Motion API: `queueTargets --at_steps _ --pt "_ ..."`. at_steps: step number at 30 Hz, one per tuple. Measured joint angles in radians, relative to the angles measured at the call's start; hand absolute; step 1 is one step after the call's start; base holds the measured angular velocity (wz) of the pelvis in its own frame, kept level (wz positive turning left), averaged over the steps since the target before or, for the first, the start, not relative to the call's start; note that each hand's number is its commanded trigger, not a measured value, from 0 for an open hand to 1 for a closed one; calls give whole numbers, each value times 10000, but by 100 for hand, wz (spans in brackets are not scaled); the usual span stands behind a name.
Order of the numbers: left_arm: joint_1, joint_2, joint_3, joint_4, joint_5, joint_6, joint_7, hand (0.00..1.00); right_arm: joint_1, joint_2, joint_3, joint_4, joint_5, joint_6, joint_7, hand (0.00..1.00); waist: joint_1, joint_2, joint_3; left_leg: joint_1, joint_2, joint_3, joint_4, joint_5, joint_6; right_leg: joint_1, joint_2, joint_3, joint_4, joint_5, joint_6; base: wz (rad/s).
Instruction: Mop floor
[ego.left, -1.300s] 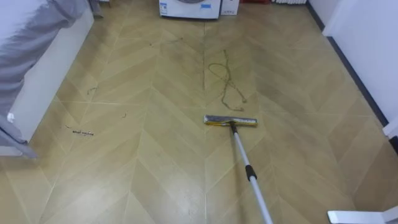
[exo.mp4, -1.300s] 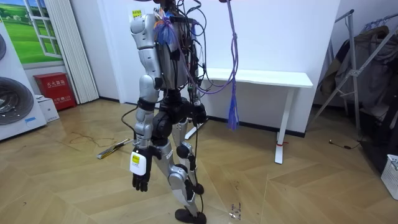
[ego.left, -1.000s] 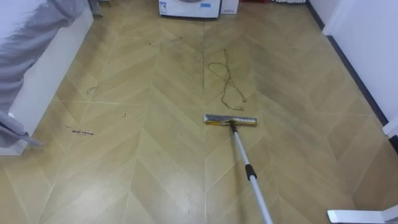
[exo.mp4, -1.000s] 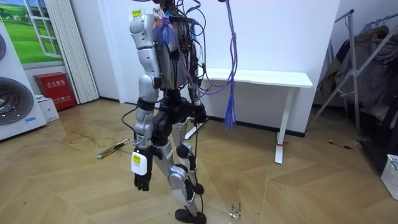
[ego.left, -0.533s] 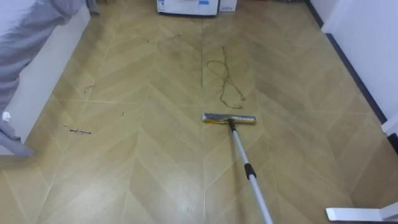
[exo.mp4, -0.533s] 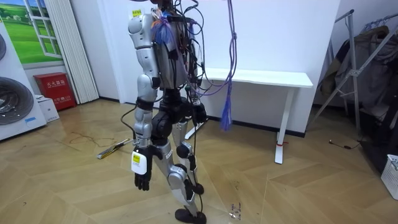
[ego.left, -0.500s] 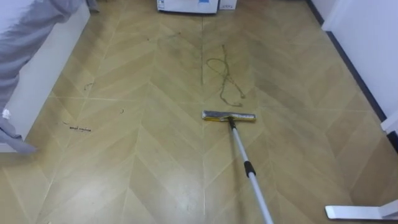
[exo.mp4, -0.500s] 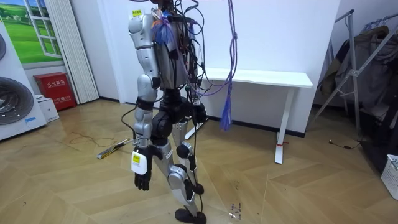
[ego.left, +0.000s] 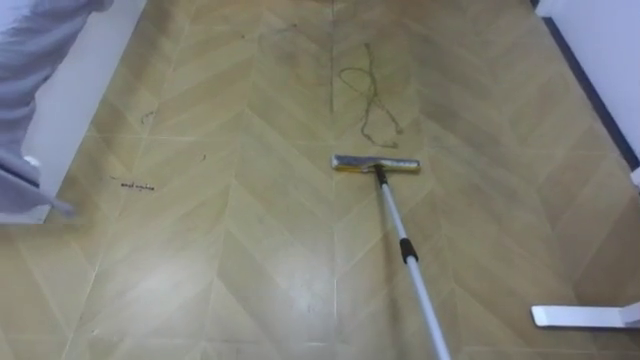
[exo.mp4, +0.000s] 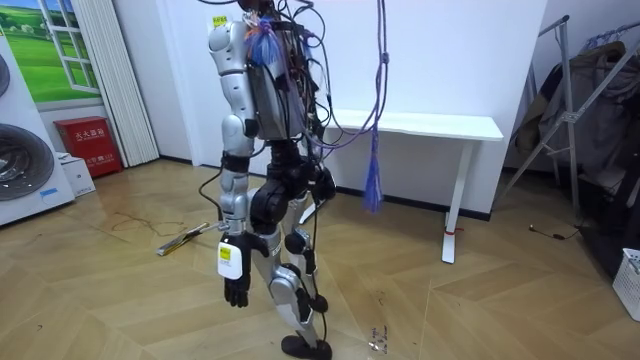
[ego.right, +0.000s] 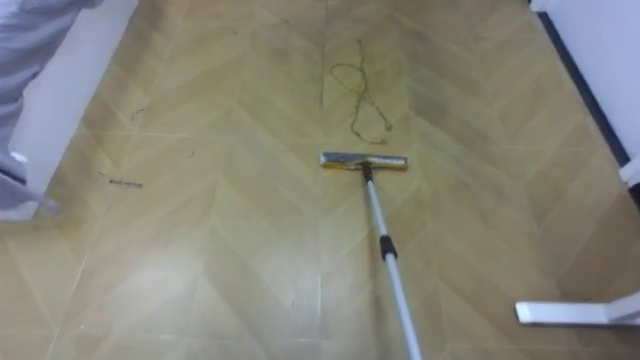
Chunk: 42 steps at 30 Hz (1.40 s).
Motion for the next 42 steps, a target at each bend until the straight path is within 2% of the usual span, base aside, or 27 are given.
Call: queueTargets --at_steps 5,8,10,12,13,14,15,16,17,18,19,21,23,24,25,26,27,29,31,32,34,35,36,37,38,40,42 --pt "-60 -29 6 45 1 13 41 0 1 -45 8 108 346 -20 -156 100 17 23 1 -1392 -64 -52 1122 -15 -16 -1115 -211 -3 611 -92 -57 6" --pt "-51 -37 13 1 6 85 69 0 45 -119 69 315 681 -22 -213 100 26 31 13 -2310 -94 -330 2279 -255 -118 -1813 -359 -30 1412 -405 -124 15" --pt "-91 -55 1 71 -25 55 235 0 48 -137 293 308 1056 -27 -290 100 132 63 38 -3005 -38 -477 3289 -653 -268 -2396 -378 -154 2286 -765 -237 19" --pt "-141 -87 -41 126 -248 -12 327 0 36 -139 399 325 1336 -27 -386 100 266 70 45 -3571 5 -571 4242 -857 -332 -2763 -372 -246 2911 -1072 -336 15" --pt "-150 -117 -44 208 -518 -48 416 0 -37 -131 395 346 1427 -26 -482 100 324 93 57 -4015 96 -678 5067 -905 -358 -2957 -395 -300 3320 -1292 -475 13" --pt "-141 -125 -45 247 -687 -49 455 0 -94 -131 395 348 1463 -28 -540 100 337 109 67 -4236 124 -743 5518 -903 -359 -3037 -370 -323 3529 -1416 -474 10" --pt "-126 -124 -164 290 -1034 -52 518 0 -313 -147 393 366 1485 -29 -659 100 442 138 76 -4683 250 -826 6531 -892 -367 -3214 -259 -343 4016 -1701 -485 -5" --pt "-128 -133 -402 326 -1291 -81 616 0 -610 -203 375 553 1487 -17 -776 100 686 199 104 -5200 378 -970 7589 -750 -492 -3375 -105 -354 4479 -1942 -537 -14" --pt "-127 -131 -545 354 -1474 -116 666 0 -797 -246 370 654 1503 14 -814 100 793 191 108 -5487 419 -1042 8140 -543 -579 -3474 -67 -354 4722 -2049 -592 -23" --pt "-157 -129 -809 377 -1893 -199 728 0 -1247 -403 361 690 1519 67 -818 100 949 160 133 -6105 504 -1083 9117 157 -635 -3675 70 -266 5085 -2209 -687 -19" --pt "-221 -126 -1092 372 -2417 -243 858 0 -1760 -595 364 681 1571 74 -821 100 1120 4 211 -6755 482 -1176 9935 1114 -661 -3871 220 -96 5327 -2289 -739 -17" --pt "-319 -116 -1484 317 -3023 -399 913 0 -2579 -864 387 671 1630 55 -793 100 1352 -80 230 -7705 490 -1202 10747 2361 -739 -4130 439 147 5489 -2325 -798 -15" --pt "-407 -107 -1591 260 -3124 -562 899 0 -3160 -1060 432 593 1823 -62 -678 100 1600 -168 277 -8230 460 -1057 10469 2106 -547 -4168 527 255 5559 -2327 -804 -12" --pt "-370 -78 -1591 289 -3136 -701 861 0 -3269 -1109 586 553 2109 -139 -539 100 1760 -186 249 -8100 427 -944 9374 1731 -564 -4042 530 256 5506 -2327 -803 -6" --pt "-240 -19 -1591 285 -3140 -810 786 0 -3325 -1102 794 515 2442 -207 -372 100 1774 -216 221 -7611 314 -1006 7486 1396 -559 -3884 529 247 5388 -2346 -768 -4" --pt "-187 19 -1589 287 -3139 -843 740 0 -3320 -1097 826 508 2608 -268 -293 100 1774 -215 214 -7328 283 -1028 6560 1253 -598 -3820 524 246 5324 -2360 -741 0" --pt "-193 100 -1585 318 -3114 -875 608 0 -3269 -1101 936 506 2883 -363 -173 100 1751 -230 191 -7016 261 -992 5451 706 -293 -3805 490 229 5219 -2411 -642 11" --pt "-411 180 -1603 446 -3071 -962 426 0 -2972 -1092 1030 506 3346 -505 -163 100 1656 -185 94 -7061 232 -802 5167 530 -22 -3764 341 209 4944 -2518 -411 29" --pt "-460 169 -1596 464 -3073 -1021 161 0 -1946 -1140 1080 531 3937 -689 -200 100 1473 0 -42 -6779 245 -476 4753 411 180 -3170 264 253 4230 -2415 -150 63" --pt "-445 168 -1593 390 -3068 -1047 126 0 -1661 -1162 1078 562 4045 -694 -194 100 1388 23 -79 -6611 189 -358 4652 366 255 -2988 146 264 4111 -2373 -91 72" --pt "-428 151 -1577 275 -3053 -1062 81 0 -1035 -1312 1086 812 4181 -682 -225 100 1305 134 -130 -6300 89 102 4647 98 661 -2800 -140 508 4250 -2463 39 34" --pt "-450 148 -1573 235 -3041 -1073 77 0 -808 -1419 1153 909 4082 -660 -339 100 1288 273 -96 -6278 38 227 4863 -257 777 -3015 -225 580 4910 -2427 143 -12" --pt "-425 188 -1542 131 -3024 -1068 92 0 -539 -1442 1197 911 4050 -665 -434 100 1202 315 -87 -6271 -117 321 5022 -542 840 -3613 -429 556 5981 -2020 335 -15" --pt "-384 211 -1514 -37 -2960 -1071 128 0 -215 -1395 1203 903 4052 -659 -509 100 1063 451 -86 -6244 -212 329 5173 -826 949 -4129 -556 568 6966 -1447 406 -9" --pt "-362 220 -1509 -82 -2951 -1101 157 0 -73 -1342 1208 902 4059 -655 -543 100 1014 500 -78 -6209 -239 331 5199 -935 1027 -4344 -571 607 7313 -1236 402 -4" --pt "-360 233 -1491 -249 -2957 -1185 327 0 223 -942 1192 887 4152 -640 -718 100 811 623 -30 -6086 -243 330 5221 -1224 1096 -5258 -525 638 7380 -1194 442 -10" --pt "-353 168 -1512 -285 -2944 -1160 471 0 223 -634 1166 874 4020 -636 -812 100 636 622 16 -5836 -242 351 5038 -1409 1057 -5718 -402 614 6265 -1177 414 -10"
